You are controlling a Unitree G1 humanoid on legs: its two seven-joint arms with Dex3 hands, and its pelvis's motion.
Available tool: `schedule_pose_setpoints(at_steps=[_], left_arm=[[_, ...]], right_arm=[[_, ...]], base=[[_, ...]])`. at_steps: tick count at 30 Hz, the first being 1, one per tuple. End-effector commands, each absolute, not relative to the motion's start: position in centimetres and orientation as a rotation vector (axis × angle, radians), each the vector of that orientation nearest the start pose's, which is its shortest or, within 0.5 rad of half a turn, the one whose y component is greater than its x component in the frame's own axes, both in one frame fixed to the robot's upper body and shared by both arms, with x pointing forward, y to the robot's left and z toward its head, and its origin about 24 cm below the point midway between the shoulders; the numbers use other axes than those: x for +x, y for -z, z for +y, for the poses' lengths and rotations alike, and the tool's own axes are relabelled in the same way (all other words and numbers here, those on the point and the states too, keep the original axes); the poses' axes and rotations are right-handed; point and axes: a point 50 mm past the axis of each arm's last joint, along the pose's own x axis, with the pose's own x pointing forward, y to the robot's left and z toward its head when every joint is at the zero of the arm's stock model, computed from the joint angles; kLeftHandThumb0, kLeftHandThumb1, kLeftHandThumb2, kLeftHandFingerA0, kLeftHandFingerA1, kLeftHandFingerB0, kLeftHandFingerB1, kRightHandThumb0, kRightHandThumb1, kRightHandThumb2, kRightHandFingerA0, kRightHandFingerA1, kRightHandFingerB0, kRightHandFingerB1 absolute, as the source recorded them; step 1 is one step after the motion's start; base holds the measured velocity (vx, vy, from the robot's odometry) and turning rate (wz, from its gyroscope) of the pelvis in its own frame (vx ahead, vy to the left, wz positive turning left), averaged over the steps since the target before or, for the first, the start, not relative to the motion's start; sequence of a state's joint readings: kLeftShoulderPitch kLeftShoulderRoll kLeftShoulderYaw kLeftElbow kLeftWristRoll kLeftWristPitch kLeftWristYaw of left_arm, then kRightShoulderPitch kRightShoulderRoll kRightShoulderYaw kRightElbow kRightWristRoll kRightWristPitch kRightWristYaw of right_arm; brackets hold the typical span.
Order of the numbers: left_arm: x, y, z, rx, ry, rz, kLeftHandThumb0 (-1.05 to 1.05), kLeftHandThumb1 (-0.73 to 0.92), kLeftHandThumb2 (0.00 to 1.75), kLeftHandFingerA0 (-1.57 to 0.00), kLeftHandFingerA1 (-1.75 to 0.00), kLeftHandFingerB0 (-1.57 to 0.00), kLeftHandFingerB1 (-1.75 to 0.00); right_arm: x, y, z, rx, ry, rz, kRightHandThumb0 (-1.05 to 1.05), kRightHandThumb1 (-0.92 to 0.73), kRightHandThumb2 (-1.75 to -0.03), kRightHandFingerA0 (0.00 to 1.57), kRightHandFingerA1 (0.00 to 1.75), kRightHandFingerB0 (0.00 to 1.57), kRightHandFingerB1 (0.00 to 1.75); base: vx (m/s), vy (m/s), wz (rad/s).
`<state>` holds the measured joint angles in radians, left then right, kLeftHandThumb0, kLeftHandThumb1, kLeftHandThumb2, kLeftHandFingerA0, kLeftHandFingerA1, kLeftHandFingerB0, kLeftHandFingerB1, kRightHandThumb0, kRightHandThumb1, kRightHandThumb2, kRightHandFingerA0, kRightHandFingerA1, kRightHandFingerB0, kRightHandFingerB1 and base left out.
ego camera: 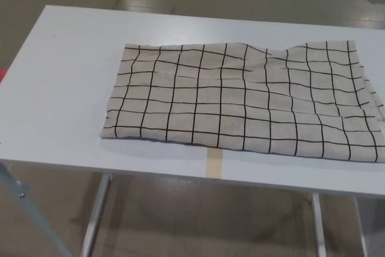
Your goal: Use the left hand to fold a white towel with checkered patterns in half.
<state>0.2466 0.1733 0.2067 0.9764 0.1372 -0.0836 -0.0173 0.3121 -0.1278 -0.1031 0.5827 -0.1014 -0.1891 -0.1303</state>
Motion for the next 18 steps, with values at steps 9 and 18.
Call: schedule_pose_setpoints(at_steps=[9, 18], left_arm=[[14.1, 10.3, 27.4, 0.236, -0.444, 0.59, -0.65, 0.4, 0.78, 0.0, -0.15, 0.0, -0.13], [16.6, 8.1, 31.8, 0.175, -0.534, 0.523, -0.77, 0.45, 0.84, 0.0, -0.09, 0.0, -0.05]], right_arm=[[11.1, 9.3, -22.5, -0.185, 0.377, 0.47, -0.36, -0.61, -0.67, 0.21, 0.36, 0.2, 0.35], [10.9, 9.1, -22.6, -0.098, 0.43, 0.403, -0.43, -0.65, -0.71, 0.18, 0.36, 0.17, 0.35]], base=[[0.0, 0.0, 0.0], [0.0, 0.0, 0.0]])
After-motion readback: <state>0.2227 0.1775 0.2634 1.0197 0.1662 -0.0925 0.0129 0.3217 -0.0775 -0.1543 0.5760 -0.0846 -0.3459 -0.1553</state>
